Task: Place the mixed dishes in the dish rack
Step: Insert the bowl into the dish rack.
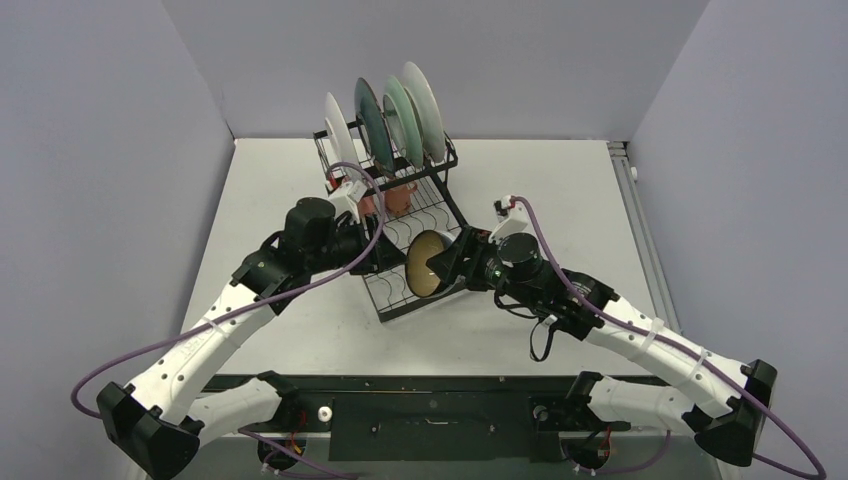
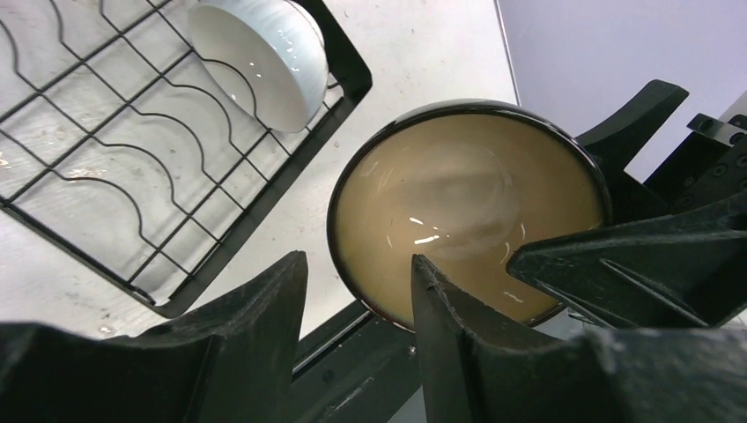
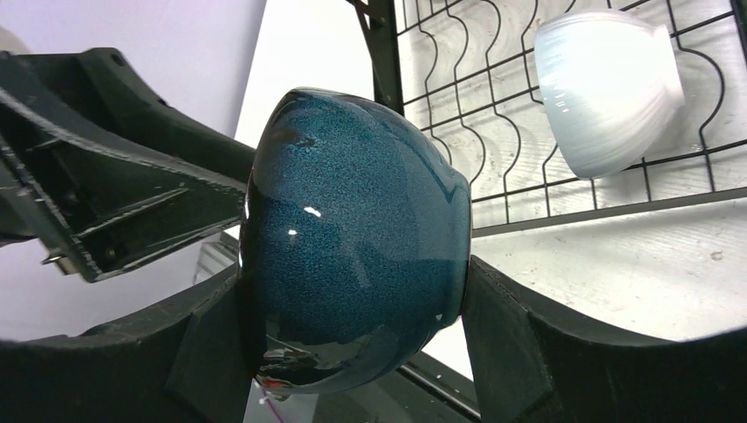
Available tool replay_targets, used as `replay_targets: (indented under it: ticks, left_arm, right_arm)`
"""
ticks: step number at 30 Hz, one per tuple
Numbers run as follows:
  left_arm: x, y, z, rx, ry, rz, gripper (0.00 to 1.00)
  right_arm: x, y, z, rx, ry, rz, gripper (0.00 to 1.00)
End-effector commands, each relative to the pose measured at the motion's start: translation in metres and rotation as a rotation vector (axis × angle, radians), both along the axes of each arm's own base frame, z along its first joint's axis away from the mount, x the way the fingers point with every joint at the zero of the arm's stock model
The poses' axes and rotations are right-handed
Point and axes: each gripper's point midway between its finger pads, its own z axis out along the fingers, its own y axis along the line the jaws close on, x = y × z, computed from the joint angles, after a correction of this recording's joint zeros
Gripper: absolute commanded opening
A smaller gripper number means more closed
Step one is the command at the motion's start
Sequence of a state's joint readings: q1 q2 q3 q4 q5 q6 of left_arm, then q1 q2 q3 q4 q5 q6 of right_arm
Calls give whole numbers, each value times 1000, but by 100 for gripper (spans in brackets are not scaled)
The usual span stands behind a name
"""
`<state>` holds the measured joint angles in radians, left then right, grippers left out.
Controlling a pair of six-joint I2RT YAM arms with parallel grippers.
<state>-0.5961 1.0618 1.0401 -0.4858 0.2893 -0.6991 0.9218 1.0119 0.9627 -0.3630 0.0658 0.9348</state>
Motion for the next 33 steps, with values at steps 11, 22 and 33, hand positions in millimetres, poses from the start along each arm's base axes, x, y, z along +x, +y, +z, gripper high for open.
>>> replay_targets:
  ticks: [11, 22, 33]
  left_arm:
    - [-6, 55, 28, 189, -175, 101, 57]
    - [-22, 81, 30, 244, -249, 118, 67]
    - [-38, 93, 23, 228, -296, 119, 80]
  right_arm:
    - [30, 14, 45, -122, -165, 40, 0]
    - [48, 22, 23, -399, -218, 64, 0]
    - [52, 46, 14, -530, -249, 130, 0]
